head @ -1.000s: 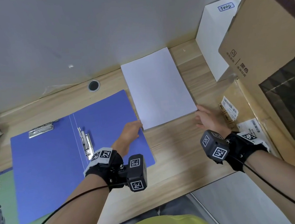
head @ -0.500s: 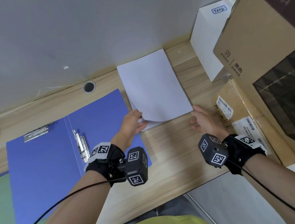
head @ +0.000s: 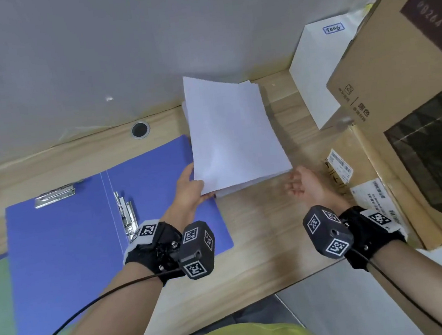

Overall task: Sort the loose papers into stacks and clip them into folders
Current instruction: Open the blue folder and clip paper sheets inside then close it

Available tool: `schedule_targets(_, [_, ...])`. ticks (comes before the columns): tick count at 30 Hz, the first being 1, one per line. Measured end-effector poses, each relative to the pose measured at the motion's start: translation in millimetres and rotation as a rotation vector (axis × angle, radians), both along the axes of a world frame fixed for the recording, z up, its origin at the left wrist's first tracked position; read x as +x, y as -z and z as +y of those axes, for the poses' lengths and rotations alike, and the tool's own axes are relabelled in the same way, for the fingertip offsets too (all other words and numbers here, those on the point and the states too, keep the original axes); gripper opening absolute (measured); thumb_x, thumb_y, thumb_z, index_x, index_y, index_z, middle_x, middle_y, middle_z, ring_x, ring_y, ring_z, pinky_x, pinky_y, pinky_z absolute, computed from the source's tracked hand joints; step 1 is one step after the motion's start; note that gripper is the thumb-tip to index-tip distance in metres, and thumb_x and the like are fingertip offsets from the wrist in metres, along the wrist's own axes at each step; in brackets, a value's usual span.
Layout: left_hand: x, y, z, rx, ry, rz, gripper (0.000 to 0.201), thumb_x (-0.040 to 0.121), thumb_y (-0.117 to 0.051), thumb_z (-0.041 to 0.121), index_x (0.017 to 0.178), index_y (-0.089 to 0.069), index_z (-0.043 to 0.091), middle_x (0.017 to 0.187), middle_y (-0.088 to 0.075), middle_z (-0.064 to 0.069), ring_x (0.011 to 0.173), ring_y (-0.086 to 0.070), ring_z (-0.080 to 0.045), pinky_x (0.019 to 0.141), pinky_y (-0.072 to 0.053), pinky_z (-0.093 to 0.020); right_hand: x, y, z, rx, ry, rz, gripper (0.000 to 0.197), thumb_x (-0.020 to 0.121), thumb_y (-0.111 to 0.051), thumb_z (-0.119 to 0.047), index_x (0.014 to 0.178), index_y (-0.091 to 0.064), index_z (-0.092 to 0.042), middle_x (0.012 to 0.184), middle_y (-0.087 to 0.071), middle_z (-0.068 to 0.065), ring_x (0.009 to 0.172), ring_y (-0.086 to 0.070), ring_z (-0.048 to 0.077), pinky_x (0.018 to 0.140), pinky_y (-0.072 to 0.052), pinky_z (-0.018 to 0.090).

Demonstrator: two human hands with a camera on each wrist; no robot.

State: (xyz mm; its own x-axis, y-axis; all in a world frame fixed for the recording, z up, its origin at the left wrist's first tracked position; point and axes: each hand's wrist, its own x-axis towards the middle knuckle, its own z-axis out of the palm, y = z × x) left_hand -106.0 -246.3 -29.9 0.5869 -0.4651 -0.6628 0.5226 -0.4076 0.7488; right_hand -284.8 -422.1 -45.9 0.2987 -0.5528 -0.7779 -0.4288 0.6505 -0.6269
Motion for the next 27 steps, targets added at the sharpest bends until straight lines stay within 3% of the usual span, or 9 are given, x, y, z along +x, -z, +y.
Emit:
schedule_targets(4, [17, 0, 46, 0.045, 0.088, -0.016, 0.049, 0.093, -0.037, -0.006, 0.124, -0.047, 0.031, 0.115, -0.06, 0.001, 0.091, -0.062, -0.013, 0.063, -0.054, -0.022, 39, -12, 16, 0.026, -0.061, -0.152, 0.043, 0.1, -0.03, -0.05, 0.103, -0.061, -0.02, 0.096, -0.064, 0.0, 0.083, -0.057, 0.016, 0.07, -0.041, 0.03])
schedule_targets(6, [25, 1, 70, 0.064, 0.114, 0.006, 0.051, 0.093, -0.039, -0.005, 0.128, -0.046, 0.032, 0.118, -0.06, 0.0, 0.094, -0.062, -0.015, 0.066, -0.054, -0.024, 55, -16, 29, 0.017, -0.121, -0.179, 0.043, 0.097, -0.039, -0.051, 0.106, -0.064, -0.017, 0.098, -0.066, 0.002, 0.086, -0.061, 0.02, 0.073, -0.042, 0.032])
schedule_targets(8, [32, 3, 94, 0.071, 0.148, 0.034, 0.054, 0.092, -0.041, -0.004, 0.132, -0.045, 0.032, 0.118, -0.063, 0.0, 0.095, -0.063, -0.015, 0.062, -0.054, -0.022, 67, -14, 43, 0.016, -0.22, -0.177, 0.034, 0.096, -0.052, -0.034, 0.118, -0.062, -0.01, 0.107, -0.068, 0.008, 0.096, -0.065, 0.029, 0.082, -0.046, 0.037])
schedule_targets(11, [41, 5, 128, 0.069, 0.203, 0.055, 0.052, 0.092, -0.042, -0.002, 0.129, -0.046, 0.034, 0.115, -0.065, 0.002, 0.096, -0.064, -0.015, 0.065, -0.055, -0.023, 83, -9, 70, -0.021, -0.343, -0.107, 0.035, 0.095, -0.048, -0.004, 0.13, -0.052, 0.0, 0.118, -0.064, 0.016, 0.1, -0.062, 0.032, 0.092, -0.047, 0.043])
schedule_targets(14, [51, 13, 156, 0.093, 0.227, 0.053, 0.044, 0.092, -0.046, -0.001, 0.126, -0.05, 0.027, 0.112, -0.066, -0.002, 0.096, -0.064, -0.016, 0.076, -0.054, -0.026, 92, -6, 98, -0.09, -0.42, -0.02, 0.031, 0.093, -0.042, 0.004, 0.119, -0.056, -0.001, 0.109, -0.063, 0.018, 0.091, -0.06, 0.03, 0.081, -0.048, 0.04])
schedule_targets(17, [65, 19, 183, 0.115, 0.149, 0.055, 0.026, 0.095, -0.05, 0.007, 0.119, -0.056, 0.015, 0.096, -0.065, -0.004, 0.075, -0.062, -0.012, 0.068, -0.051, -0.021, 95, -4, 121, -0.138, -0.466, 0.026, 0.027, 0.091, -0.04, 0.003, 0.109, -0.059, -0.005, 0.097, -0.061, 0.014, 0.085, -0.058, 0.026, 0.072, -0.045, 0.034])
schedule_targets(19, [75, 25, 200, 0.14, 0.061, 0.038, 0.021, 0.096, -0.051, 0.013, 0.114, -0.059, 0.019, 0.095, -0.067, -0.002, 0.073, -0.061, -0.015, 0.069, -0.048, -0.023, 96, -3, 132, -0.15, -0.452, 0.044, 0.029, 0.091, -0.041, 0.003, 0.113, -0.059, -0.005, 0.098, -0.06, 0.014, 0.088, -0.056, 0.025, 0.073, -0.045, 0.034])
schedule_targets(22, [91, 35, 220, 0.175, -0.045, 0.016, 0.021, 0.098, -0.044, 0.013, 0.111, -0.058, 0.022, 0.098, -0.066, 0.001, 0.074, -0.06, -0.016, 0.068, -0.046, -0.024, 96, -5, 143, -0.171, -0.449, 0.064, 0.029, 0.092, -0.041, 0.003, 0.111, -0.058, -0.011, 0.093, -0.061, 0.01, 0.081, -0.057, 0.024, 0.064, -0.044, 0.031])
schedule_targets(27, [106, 44, 226, 0.208, -0.082, 0.029, 0.022, 0.098, -0.043, 0.012, 0.116, -0.055, 0.019, 0.105, -0.063, -0.003, 0.074, -0.057, -0.015, 0.063, -0.045, -0.021, 99, -1, 145, -0.186, -0.496, 0.077, 0.026, 0.095, -0.045, -0.003, 0.112, -0.061, -0.016, 0.101, -0.067, 0.007, 0.089, -0.062, 0.026, 0.077, -0.048, 0.036])
